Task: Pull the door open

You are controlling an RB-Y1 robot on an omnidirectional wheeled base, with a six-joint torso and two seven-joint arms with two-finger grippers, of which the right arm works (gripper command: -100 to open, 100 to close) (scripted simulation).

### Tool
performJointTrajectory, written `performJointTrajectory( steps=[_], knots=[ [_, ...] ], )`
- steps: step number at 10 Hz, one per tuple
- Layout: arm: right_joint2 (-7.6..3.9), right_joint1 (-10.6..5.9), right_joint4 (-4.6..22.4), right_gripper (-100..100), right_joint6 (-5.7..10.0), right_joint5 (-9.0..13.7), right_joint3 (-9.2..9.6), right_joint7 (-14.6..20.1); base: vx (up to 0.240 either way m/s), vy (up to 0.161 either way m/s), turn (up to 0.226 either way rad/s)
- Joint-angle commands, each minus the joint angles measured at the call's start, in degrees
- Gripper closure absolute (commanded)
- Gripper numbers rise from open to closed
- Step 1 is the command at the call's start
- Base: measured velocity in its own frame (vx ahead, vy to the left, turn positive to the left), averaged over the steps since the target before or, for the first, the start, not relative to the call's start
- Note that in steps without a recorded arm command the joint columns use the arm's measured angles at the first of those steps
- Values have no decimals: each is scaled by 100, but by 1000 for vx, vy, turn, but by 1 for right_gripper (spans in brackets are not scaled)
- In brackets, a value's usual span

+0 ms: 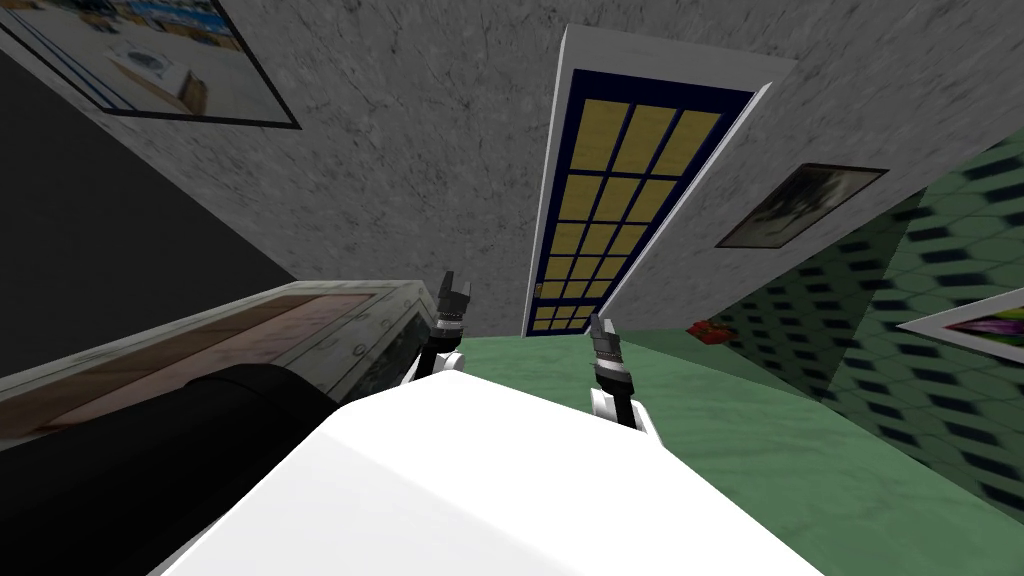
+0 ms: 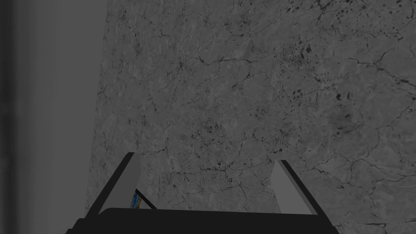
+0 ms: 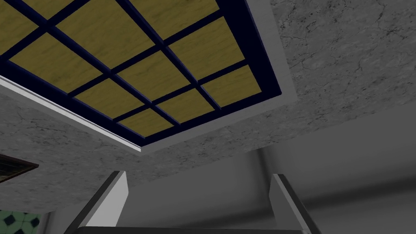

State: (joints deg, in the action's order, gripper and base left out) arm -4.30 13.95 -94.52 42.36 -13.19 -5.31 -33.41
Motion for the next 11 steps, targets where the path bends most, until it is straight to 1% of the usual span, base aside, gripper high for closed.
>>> performJointTrajectory(
  steps=[1,2,3,4,6,7,8,9,10,11],
  knots=[
    [4,-36,180,-100,52,-34,-11,-110,69,19,12],
    [-1,-118,384,-100,81,-84,-37,-240,51,25,16],
    [-3,-201,523,-100,111,-136,-63,-373,72,27,26],
    [-3,-201,592,-100,111,-136,-63,-373,56,15,8],
    [-5,-367,1007,-100,171,-239,-115,-640,67,9,20],
    [-6,-451,1157,-100,202,-290,-141,-773,102,14,29],
    [-6,-451,1216,-100,202,-290,-141,-773,75,19,6],
    [-3,-534,1400,-100,232,-342,-167,-906,64,21,16],
    [-3,-534,1423,-100,232,-342,-167,-906,43,13,7],
    [2,-617,1616,-100,262,-393,-193,-1039,45,14,17]
  ],
)
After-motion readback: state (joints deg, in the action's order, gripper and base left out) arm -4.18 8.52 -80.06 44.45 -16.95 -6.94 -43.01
